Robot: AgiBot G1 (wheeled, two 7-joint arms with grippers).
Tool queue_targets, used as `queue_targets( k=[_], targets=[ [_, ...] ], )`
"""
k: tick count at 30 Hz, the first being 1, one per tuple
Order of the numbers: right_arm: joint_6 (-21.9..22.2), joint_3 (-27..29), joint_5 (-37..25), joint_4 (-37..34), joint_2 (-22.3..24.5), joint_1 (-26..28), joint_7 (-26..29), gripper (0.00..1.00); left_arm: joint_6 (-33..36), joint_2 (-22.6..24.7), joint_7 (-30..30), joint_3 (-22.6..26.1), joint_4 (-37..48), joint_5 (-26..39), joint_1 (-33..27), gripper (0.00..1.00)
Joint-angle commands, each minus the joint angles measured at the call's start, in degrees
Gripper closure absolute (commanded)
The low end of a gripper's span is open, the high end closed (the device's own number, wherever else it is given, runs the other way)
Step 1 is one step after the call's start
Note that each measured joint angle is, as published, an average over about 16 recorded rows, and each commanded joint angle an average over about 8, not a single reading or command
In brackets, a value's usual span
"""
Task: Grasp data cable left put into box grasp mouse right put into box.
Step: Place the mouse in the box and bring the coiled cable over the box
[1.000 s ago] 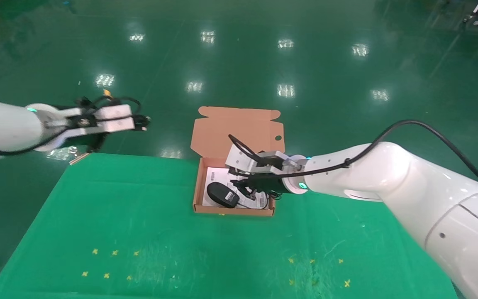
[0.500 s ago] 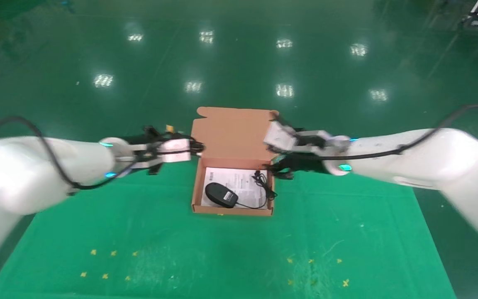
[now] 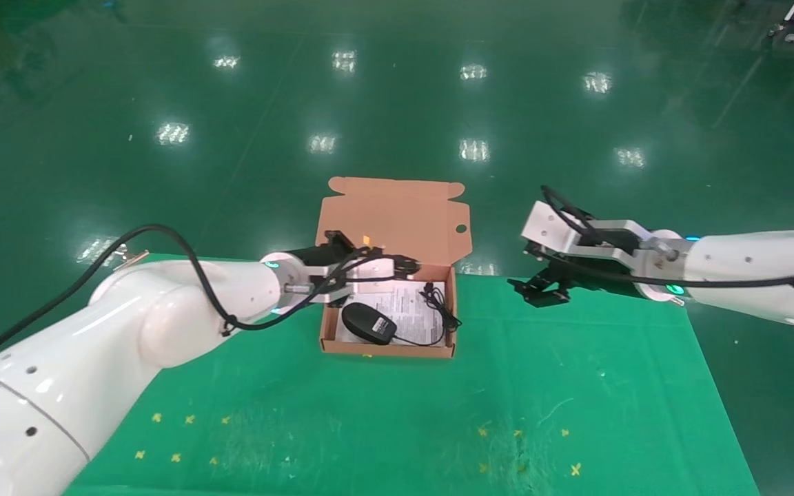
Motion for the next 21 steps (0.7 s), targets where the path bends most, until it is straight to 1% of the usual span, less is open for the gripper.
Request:
queue_targets(
  k=[1,8,13,16,21],
  targets=[
    [0.38,-0.60,-1.08,2.71,2.24,0.18,1.89,0.00,-2.06,1.27,2.42,1.03,2.26,-2.85,-0.12,1.00],
    [1.21,-2.35,-4.76,9.03,6.93,0.54,7.87,0.00,-5.59,1.69,5.29,8.60,3.25,-13.06,-1.25,1.00],
    [1.36,-3.15,-6.62,11.16,8.28,0.90,10.51,0.00,-6.62,1.83,5.95,12.79,3.33,-18.04,-2.26,0.38],
    [1.49,-3.38,-7.15,11.73,8.58,0.99,11.09,0.00,-6.81,1.88,6.13,13.96,3.49,-19.55,-2.69,0.00],
    [1.57,-3.49,-7.32,11.83,8.61,1.04,11.16,0.00,-6.76,1.84,6.17,14.24,3.49,-19.91,-2.87,0.00]
  ],
)
